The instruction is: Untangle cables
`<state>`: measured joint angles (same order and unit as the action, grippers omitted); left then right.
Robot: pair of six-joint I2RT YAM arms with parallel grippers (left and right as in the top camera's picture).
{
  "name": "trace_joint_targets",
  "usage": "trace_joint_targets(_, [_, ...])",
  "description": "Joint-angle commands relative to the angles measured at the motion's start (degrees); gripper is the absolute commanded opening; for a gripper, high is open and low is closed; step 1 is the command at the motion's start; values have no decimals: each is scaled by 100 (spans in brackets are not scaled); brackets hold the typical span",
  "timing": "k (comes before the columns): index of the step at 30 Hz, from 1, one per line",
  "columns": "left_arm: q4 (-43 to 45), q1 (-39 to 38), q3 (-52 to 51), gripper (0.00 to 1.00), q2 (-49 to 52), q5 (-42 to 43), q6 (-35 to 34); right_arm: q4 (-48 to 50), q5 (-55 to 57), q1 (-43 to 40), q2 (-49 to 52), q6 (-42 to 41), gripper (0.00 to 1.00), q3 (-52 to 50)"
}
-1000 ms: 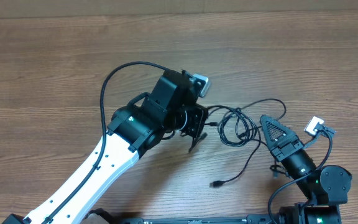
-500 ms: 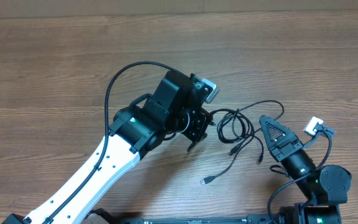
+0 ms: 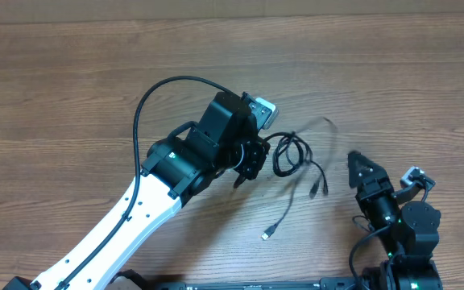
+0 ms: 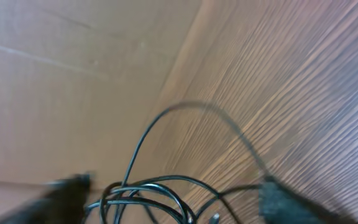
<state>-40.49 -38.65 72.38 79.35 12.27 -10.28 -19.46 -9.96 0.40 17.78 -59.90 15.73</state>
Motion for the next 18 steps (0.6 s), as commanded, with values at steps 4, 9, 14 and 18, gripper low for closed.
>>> trace_joint_targets(4, [61,-37,94,4,-26,-17,107,28,339,-15,-35,35,100,79])
trace_joint_targets(9, [273,-37,96,4,-26,632,107,96,190,-15,-35,33,100,79])
trace_joint_targets(14, [682,-37,96,4,-26,1464,105,105,133,-15,-35,37,100,79])
trace_joint_targets(18, [994,-37,96,4,-26,1996,39,101,133,-15,-35,39,100,79])
